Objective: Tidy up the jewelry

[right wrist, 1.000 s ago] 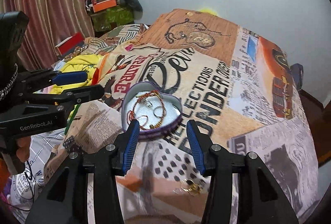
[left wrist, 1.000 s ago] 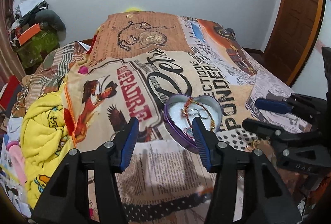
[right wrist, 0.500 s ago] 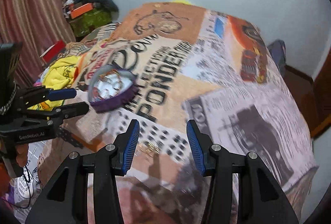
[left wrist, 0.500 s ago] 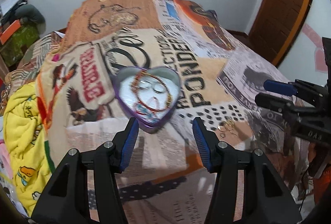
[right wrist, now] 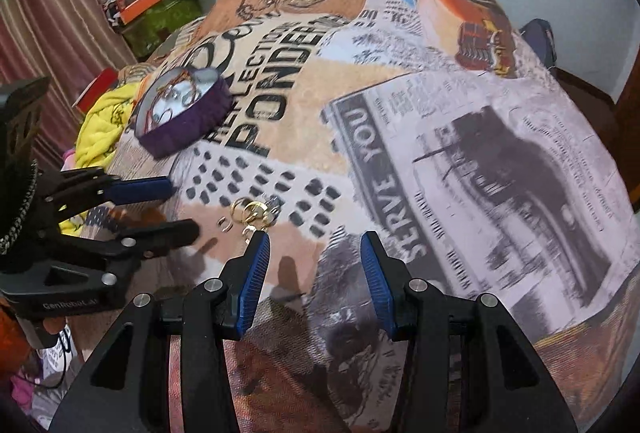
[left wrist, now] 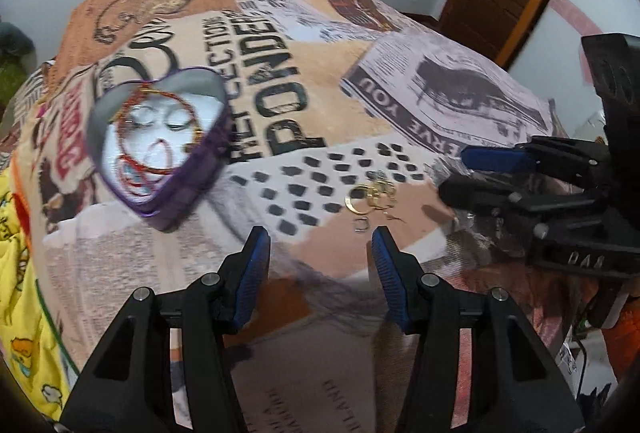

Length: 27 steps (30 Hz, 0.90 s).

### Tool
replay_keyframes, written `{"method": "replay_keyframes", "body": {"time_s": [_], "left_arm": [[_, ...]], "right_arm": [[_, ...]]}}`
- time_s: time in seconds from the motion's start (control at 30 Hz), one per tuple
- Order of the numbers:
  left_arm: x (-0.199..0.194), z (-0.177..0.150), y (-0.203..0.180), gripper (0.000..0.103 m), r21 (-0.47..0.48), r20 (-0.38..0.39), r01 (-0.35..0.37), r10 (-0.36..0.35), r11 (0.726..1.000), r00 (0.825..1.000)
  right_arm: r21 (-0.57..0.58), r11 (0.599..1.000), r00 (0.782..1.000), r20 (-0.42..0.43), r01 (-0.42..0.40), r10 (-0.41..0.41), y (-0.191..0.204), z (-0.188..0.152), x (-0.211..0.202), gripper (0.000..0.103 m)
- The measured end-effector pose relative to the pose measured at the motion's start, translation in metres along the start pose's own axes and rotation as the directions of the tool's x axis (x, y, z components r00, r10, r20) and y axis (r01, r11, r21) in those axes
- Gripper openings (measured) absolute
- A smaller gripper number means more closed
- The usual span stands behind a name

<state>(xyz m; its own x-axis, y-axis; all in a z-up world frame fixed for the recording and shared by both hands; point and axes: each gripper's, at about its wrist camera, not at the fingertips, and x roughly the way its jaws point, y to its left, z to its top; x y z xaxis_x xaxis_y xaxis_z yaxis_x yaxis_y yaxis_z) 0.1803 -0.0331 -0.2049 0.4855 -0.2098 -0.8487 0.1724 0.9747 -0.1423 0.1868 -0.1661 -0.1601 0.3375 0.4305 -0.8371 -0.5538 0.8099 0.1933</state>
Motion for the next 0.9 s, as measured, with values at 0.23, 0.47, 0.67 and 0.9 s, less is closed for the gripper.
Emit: {"method": "replay_keyframes", "body": {"time_s": [0.23,0.47,0.67,0.9], "left_arm": [[0.014,0.004,-0.015,0.029,0.058,-0.015,0.024,-0.023,0.998,1.0],[0.023,0.008,-0.016,0.01,0.049,-0.002,0.035,-0.035,0.998,0.999],[0.022,0.007,-0.015,0.008,0.052,0.011,0.034,-0.034,0.998,0.999],[0.013,0.002,-0.005,0.008,0.022,0.03,0.021,-0.021,1.0,0.999]], "right_arm": [[-0.058,0.998,1.0,-0.003,-0.012,0.012,0.006,-0.004,0.006,0.044],[-0.025,0.997,0.998,0.006,-0.066,0.066,0.002,0.005,0.014,0.044],[-0.039,0.993,0.994,-0.005,-0.107,0.107,0.012,0.009,0.025,0.03],[-0.047,0.993,0.994,0.0,-0.109,0.109,0.016,0.01,0.032,0.008]]}}
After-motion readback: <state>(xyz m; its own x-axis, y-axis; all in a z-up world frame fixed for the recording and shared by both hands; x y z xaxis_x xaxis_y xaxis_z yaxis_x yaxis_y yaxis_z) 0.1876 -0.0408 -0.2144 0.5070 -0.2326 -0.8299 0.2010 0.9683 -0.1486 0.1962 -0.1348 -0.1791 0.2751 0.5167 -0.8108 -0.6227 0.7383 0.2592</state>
